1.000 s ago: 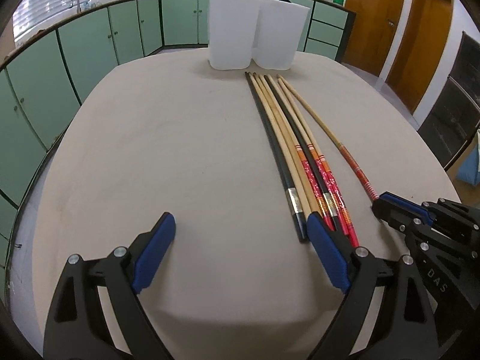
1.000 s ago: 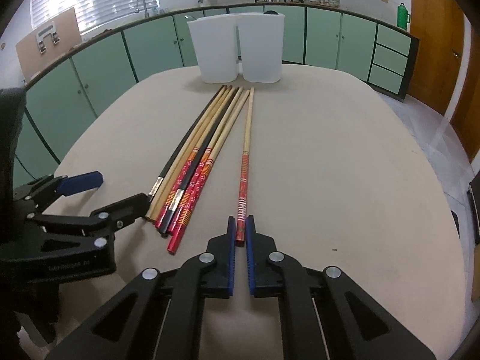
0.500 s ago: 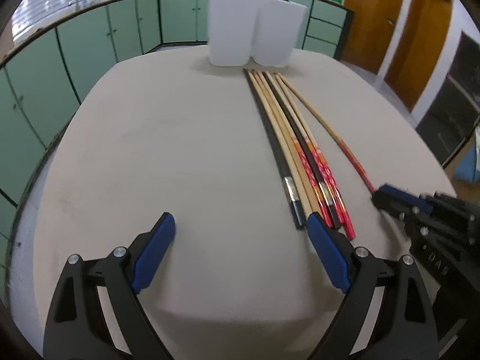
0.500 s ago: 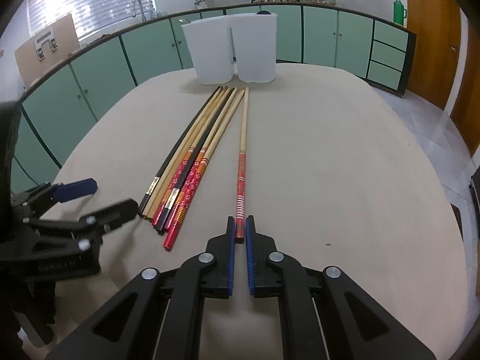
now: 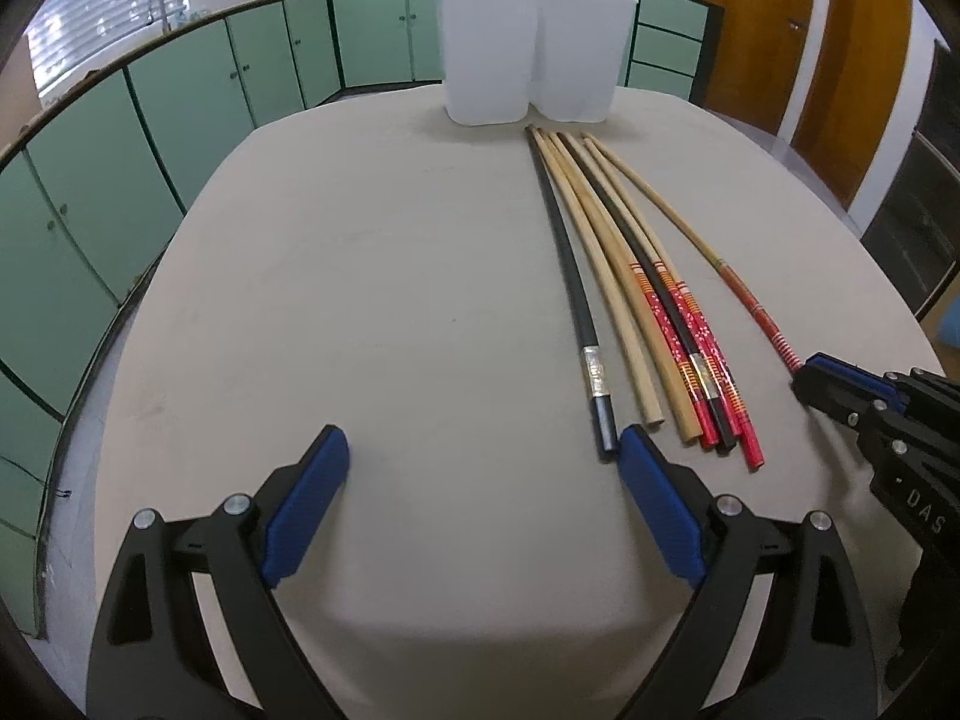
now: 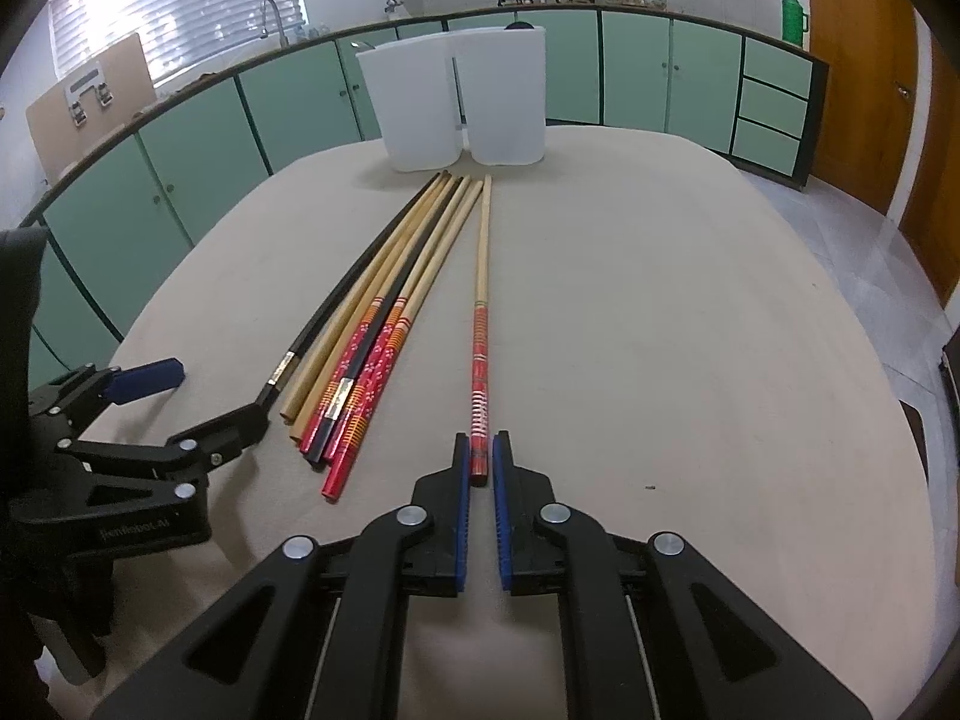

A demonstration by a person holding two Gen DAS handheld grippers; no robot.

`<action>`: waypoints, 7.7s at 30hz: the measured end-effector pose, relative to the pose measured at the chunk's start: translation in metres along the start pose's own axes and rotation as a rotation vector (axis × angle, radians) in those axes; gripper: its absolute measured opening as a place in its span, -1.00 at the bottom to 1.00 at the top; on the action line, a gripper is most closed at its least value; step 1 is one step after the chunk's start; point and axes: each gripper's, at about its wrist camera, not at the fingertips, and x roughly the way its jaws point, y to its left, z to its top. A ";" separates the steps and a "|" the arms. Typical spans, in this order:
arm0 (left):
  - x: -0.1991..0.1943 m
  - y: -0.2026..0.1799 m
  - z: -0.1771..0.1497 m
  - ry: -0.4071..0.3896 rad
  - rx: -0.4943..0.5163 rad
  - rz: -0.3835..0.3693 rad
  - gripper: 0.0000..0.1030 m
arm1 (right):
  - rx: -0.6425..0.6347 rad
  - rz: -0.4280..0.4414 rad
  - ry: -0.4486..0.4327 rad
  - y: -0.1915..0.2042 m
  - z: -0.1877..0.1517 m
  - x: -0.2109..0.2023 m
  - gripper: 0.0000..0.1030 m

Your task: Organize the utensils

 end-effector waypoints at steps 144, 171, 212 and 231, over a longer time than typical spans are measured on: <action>-0.009 0.019 -0.007 -0.027 -0.025 -0.001 0.66 | -0.045 -0.011 -0.001 0.037 -0.008 -0.006 0.05; -0.006 0.008 -0.002 -0.017 -0.020 -0.025 0.68 | -0.029 0.003 0.002 0.027 -0.003 -0.001 -0.71; -0.003 -0.027 0.006 -0.045 0.027 -0.072 -0.71 | 0.015 -0.013 -0.005 0.003 -0.006 -0.006 -0.88; -0.051 -0.014 0.026 -0.149 0.037 -0.070 -0.88 | -0.008 -0.016 -0.108 -0.006 0.020 -0.043 -0.89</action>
